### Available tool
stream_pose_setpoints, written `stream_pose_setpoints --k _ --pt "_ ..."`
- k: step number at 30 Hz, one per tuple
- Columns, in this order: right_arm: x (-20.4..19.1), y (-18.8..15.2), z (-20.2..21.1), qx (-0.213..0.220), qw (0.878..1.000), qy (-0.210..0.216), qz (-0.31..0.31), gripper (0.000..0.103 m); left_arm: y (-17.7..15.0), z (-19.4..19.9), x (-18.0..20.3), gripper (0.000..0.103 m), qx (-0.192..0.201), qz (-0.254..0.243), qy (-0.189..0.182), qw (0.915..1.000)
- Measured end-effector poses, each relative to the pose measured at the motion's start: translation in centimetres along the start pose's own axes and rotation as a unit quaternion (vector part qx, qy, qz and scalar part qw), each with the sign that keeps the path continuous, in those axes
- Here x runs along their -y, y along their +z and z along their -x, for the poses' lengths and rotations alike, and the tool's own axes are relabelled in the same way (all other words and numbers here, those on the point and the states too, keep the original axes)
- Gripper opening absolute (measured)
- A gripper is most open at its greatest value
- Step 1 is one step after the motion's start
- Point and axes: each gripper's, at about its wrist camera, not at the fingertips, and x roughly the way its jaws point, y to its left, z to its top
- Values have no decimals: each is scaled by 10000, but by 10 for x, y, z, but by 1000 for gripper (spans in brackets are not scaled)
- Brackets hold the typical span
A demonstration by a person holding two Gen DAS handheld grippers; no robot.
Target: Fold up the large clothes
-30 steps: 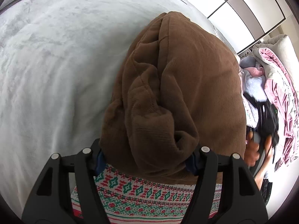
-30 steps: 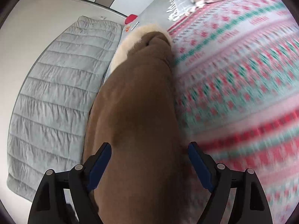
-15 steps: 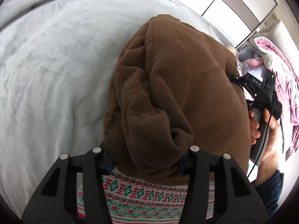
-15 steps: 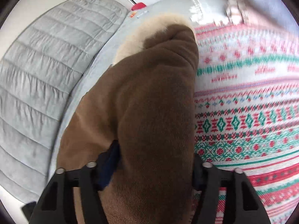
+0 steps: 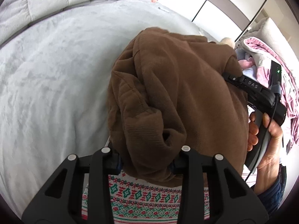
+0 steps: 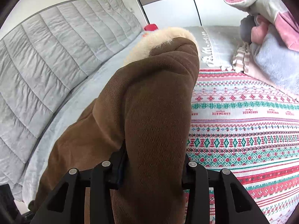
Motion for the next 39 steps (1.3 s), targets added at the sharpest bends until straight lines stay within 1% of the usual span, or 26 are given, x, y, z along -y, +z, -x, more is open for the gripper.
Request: stream_pose_setpoints --k 3,8,11,13,17,20,21,23,24,25,26,27,29,30,31,32,33,34,35,36,38,39 --pt "-4 -3 7 87 9999 -11 72 39 3 10 0 36 146 -52 -52 9999" --pt "-20 -1 19 272 9995 57 173 37 13 25 -3 36 424 -176 -31 9989" --pt "-37 2 24 399 9986 15 342 36 24 35 -10 35 644 -75 -84 9979" --pt "-49 4 26 484 9981 58 369 35 30 45 -16 34 850 -44 -114 9963" --pt "-81 10 27 713 9961 120 497 35 40 64 -25 33 1255 -177 28 9919" --pt "-112 14 25 985 9930 331 566 35 54 83 -44 33 1526 -23 50 9883" --pt "-119 16 24 1048 9922 430 516 35 61 92 -58 33 1671 108 77 9859" --pt "-136 19 16 1160 9899 760 284 35 71 103 -79 33 1857 354 104 9819" --pt "-142 20 10 1192 9886 895 185 35 78 108 -98 34 1921 564 134 9797" --pt "-150 20 -1 1214 9867 1083 38 35 82 109 -108 34 1944 690 133 9784" --pt "-155 19 -10 1207 9857 1177 -52 35 87 109 -121 35 1953 795 146 9774" --pt "-159 17 -22 1173 9852 1242 -134 35 93 104 -139 37 1904 897 257 9772" --pt "-166 9 -60 845 9876 1275 -352 36 101 86 -166 41 1671 1110 529 9783" --pt "-165 3 -93 319 9904 1226 -549 38 103 71 -182 44 1410 1280 820 9783" --pt "-163 -2 -113 -66 9909 1166 -665 40 103 54 -202 44 1039 1566 1121 9758" --pt "-158 -10 -135 -344 9931 828 -750 47 101 44 -217 47 876 1789 1082 9740" --pt "-154 -12 -139 -222 9939 764 -761 48 97 41 -232 48 979 2009 635 9726" --pt "-147 -11 -139 -194 9916 940 -865 48 98 42 -236 48 1003 2075 562 9715" --pt "-142 -8 -139 -266 9885 1121 -982 49 100 43 -235 48 975 2055 589 9720" --pt "-141 -6 -139 -356 9881 1136 -974 51 104 45 -229 48 973 1920 687 9741" --pt "-139 2 -138 -586 9893 1031 -854 55 108 45 -217 50 961 1706 893 9766" --pt "-137 7 -135 -650 9894 1013 -816 55 109 46 -215 52 920 1651 958 9773"
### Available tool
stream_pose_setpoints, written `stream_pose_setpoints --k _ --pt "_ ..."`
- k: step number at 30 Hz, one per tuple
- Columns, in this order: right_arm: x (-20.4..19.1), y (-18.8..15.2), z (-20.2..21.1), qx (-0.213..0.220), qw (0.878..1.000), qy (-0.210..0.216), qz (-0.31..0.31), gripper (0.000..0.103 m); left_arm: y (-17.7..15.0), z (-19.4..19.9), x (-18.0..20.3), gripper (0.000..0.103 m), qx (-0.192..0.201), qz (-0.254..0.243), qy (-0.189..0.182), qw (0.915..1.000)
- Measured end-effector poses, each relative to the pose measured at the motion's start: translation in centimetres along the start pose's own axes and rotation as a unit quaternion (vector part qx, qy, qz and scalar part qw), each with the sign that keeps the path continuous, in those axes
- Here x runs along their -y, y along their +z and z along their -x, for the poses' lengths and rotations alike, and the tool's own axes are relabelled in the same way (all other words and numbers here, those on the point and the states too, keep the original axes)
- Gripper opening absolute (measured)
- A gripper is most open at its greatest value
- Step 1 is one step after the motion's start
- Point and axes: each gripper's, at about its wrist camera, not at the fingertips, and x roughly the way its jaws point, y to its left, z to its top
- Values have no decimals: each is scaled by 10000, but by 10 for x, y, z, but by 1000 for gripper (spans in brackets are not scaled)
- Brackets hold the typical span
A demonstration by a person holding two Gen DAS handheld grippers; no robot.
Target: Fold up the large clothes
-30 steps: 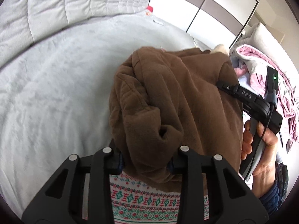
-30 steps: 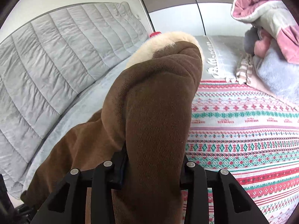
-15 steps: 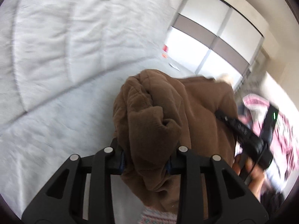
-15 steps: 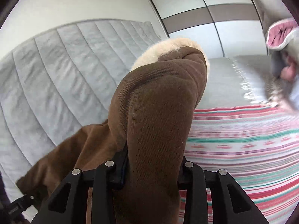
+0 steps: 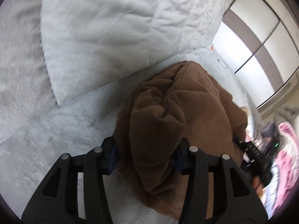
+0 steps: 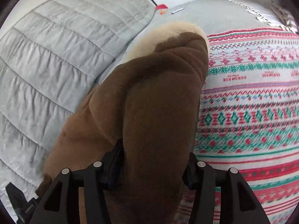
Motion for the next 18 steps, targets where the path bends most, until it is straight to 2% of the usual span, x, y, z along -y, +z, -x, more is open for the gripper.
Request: stream_pose_setpoints --k 3,8,11,13,16,18 --pt "3 5 17 -83 9999 -19 84 55 7 10 -2 60 -4 18 11 10000" --pt "21 -4 66 264 9994 60 233 58 15 55 -19 61 596 484 -81 9970" --pt "31 -18 97 312 9990 198 261 59 12 73 -8 61 697 215 -14 9973" --pt "31 -30 118 280 9987 202 387 60 3 83 4 61 633 -81 134 9979" --pt "19 -48 151 220 9967 232 751 61 -16 97 27 61 589 -458 222 9970" --pt "12 -67 182 152 9934 284 1105 66 -33 109 41 61 506 -699 330 9957"
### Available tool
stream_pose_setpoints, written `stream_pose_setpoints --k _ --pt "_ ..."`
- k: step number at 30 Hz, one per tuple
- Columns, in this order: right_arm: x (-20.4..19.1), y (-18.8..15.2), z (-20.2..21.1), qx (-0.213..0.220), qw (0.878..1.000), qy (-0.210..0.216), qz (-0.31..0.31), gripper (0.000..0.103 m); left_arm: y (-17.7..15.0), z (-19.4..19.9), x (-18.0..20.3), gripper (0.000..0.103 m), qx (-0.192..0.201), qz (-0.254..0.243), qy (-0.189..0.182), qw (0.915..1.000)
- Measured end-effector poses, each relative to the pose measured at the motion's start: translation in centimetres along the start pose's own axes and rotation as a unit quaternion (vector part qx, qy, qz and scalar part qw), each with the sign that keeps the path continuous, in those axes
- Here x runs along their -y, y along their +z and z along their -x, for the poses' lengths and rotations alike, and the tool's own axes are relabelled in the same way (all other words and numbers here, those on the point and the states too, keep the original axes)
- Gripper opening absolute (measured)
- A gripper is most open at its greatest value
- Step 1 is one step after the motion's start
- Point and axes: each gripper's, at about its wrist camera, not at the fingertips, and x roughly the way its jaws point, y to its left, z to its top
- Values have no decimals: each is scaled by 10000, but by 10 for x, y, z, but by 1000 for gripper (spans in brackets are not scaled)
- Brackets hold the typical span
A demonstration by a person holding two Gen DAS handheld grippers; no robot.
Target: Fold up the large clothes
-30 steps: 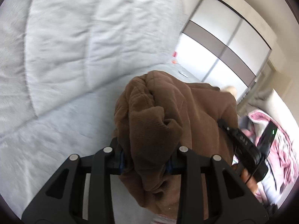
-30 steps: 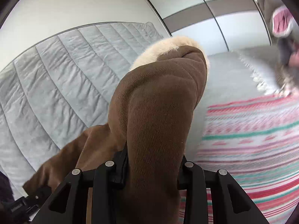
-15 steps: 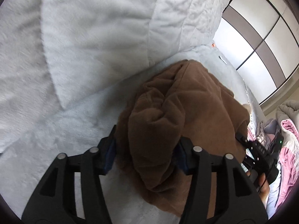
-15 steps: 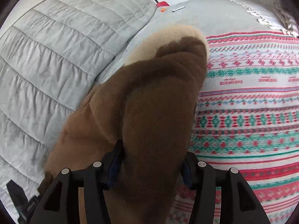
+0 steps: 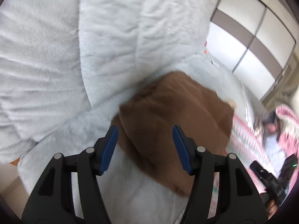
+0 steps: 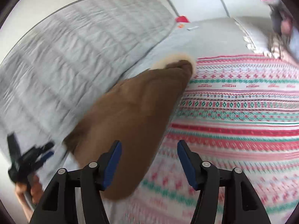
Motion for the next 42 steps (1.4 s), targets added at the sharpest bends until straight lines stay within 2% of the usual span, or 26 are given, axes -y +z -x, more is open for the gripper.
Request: stream_pose_setpoints --k 2,4,6,7,9,10,13,16,18,22,27,37,42 --pt "-13 -14 25 -54 9994 -32 328 72 -17 15 18 61 8 -314 47 9995" --pt "-26 -31 49 -92 9979 -93 627 76 -36 37 40 62 104 -844 124 9963" --pt "-35 -52 79 -160 9958 -92 899 79 -50 60 62 62 251 -1294 371 9906" --pt "-37 -58 88 -197 9950 -100 973 80 -59 74 70 67 355 -1452 435 9878" --pt "-43 -77 112 -240 9929 -142 1155 84 -77 99 80 79 503 -1572 470 9852" --pt "-46 -89 128 -217 9919 -151 1246 85 -89 112 78 82 572 -1569 466 9849" --pt "-50 -114 160 -23 9900 -103 1408 89 -122 143 80 83 676 -1538 551 9842" --pt "-50 -141 185 327 9888 -51 1453 94 -154 162 83 88 735 -1464 455 9854" --pt "-50 -154 193 472 9871 -194 1518 95 -175 169 86 88 815 -1512 431 9842" --pt "-55 -176 195 847 9726 -1058 1888 95 -195 167 93 89 708 -1693 433 9821" --pt "-68 -190 199 811 9763 -698 1879 95 -208 167 88 89 673 -1605 612 9828" --pt "-91 -209 202 1004 9657 -790 2260 96 -218 185 90 89 797 -1424 494 9854" --pt "-87 -207 203 1028 9682 -812 2131 96 -218 185 94 90 869 -1441 586 9840"
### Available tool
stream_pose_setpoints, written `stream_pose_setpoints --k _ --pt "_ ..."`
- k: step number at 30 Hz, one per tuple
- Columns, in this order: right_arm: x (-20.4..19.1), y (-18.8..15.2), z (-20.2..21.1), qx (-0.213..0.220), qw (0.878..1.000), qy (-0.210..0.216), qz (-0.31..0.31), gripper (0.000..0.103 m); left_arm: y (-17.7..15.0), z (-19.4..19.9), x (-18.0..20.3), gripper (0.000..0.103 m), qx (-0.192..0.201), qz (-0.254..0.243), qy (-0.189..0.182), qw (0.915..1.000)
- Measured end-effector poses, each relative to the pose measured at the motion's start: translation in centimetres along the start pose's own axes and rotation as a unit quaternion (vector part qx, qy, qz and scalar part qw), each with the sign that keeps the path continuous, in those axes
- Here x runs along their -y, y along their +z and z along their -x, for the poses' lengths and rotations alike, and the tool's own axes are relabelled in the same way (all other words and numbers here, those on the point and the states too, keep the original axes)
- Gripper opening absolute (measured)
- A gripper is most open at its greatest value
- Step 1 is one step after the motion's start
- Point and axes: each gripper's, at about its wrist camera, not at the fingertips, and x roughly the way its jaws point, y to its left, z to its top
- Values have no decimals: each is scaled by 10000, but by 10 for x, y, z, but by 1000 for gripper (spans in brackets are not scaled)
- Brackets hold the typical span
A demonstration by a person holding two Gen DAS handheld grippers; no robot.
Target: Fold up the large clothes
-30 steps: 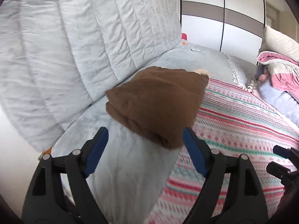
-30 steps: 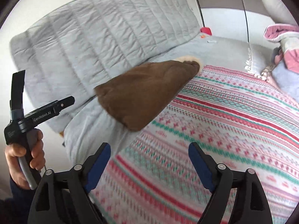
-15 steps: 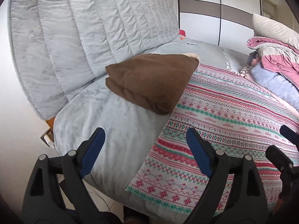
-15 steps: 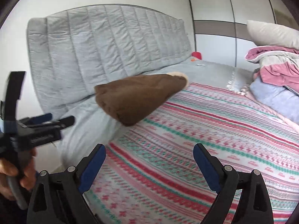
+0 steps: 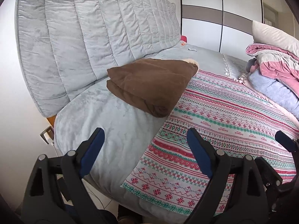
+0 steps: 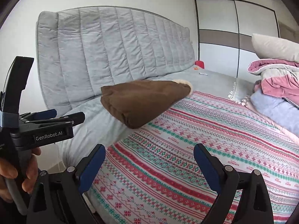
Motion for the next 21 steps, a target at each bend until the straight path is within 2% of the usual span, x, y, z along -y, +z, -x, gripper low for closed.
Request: stream_pose_setpoints --k 7,14,21 --pt "9 -1 -7 -126 9996 -2 -247 97 -1 -1 1 90 -5 18 100 9999" --pt "7 -2 -7 -132 9997 -17 -220 97 -2 0 -3 92 16 63 129 9999" --pt "6 -3 -8 -149 9997 -40 -212 97 -3 0 -3 99 55 22 117 9999"
